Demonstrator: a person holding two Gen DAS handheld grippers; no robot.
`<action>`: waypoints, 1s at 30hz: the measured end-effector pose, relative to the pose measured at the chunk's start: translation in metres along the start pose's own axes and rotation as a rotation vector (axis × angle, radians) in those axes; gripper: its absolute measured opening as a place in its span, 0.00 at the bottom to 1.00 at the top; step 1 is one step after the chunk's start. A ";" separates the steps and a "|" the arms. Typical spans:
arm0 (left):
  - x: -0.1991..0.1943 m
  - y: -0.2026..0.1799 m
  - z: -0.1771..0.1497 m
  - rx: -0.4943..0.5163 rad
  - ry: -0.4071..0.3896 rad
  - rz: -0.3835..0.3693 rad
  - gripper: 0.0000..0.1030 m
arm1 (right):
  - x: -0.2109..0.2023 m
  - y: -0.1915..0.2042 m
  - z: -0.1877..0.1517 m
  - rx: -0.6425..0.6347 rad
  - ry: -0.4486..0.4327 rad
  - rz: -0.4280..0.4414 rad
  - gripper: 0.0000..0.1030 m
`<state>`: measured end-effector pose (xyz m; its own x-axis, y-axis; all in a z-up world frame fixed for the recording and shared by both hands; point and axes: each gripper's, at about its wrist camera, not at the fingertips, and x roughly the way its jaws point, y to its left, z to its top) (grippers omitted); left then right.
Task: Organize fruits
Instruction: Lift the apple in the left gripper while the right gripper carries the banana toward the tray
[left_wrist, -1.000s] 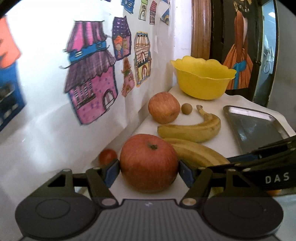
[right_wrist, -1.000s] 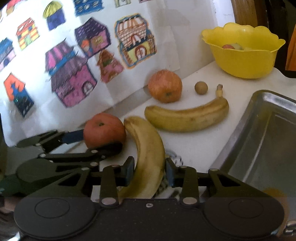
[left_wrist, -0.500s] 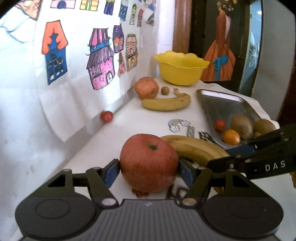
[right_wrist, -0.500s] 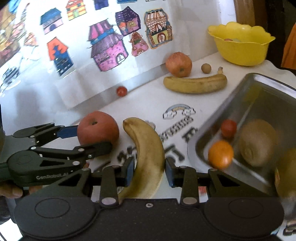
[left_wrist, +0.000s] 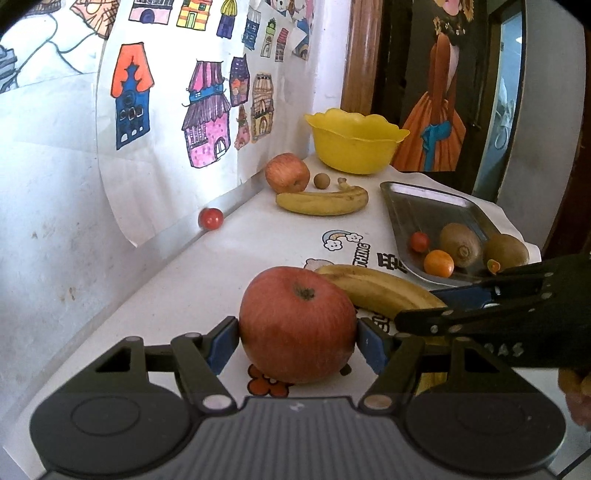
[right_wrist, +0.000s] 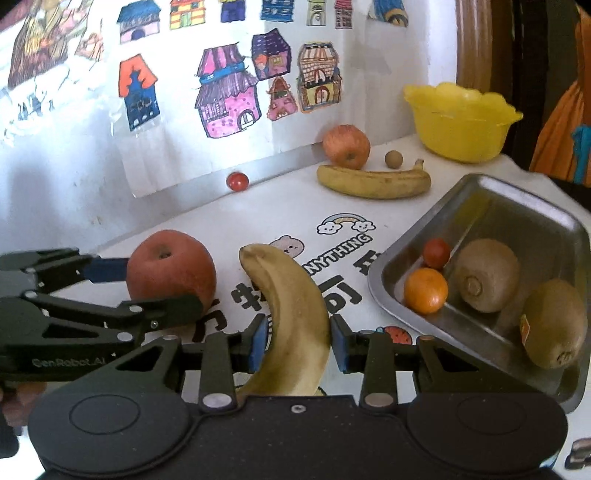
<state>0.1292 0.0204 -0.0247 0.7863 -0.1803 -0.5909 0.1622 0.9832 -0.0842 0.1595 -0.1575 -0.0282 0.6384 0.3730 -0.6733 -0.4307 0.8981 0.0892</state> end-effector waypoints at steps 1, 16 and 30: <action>0.001 0.000 0.000 0.000 -0.002 0.001 0.71 | 0.002 0.002 -0.001 -0.009 0.001 -0.008 0.38; -0.002 -0.005 -0.002 0.005 -0.008 -0.004 0.71 | -0.003 0.003 -0.022 0.029 -0.066 -0.048 0.36; -0.001 -0.049 0.000 0.019 0.000 -0.125 0.71 | -0.072 -0.050 -0.063 0.235 -0.181 -0.095 0.36</action>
<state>0.1201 -0.0272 -0.0203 0.7591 -0.3018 -0.5768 0.2706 0.9522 -0.1420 0.0952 -0.2434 -0.0305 0.7810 0.3009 -0.5474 -0.2173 0.9525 0.2135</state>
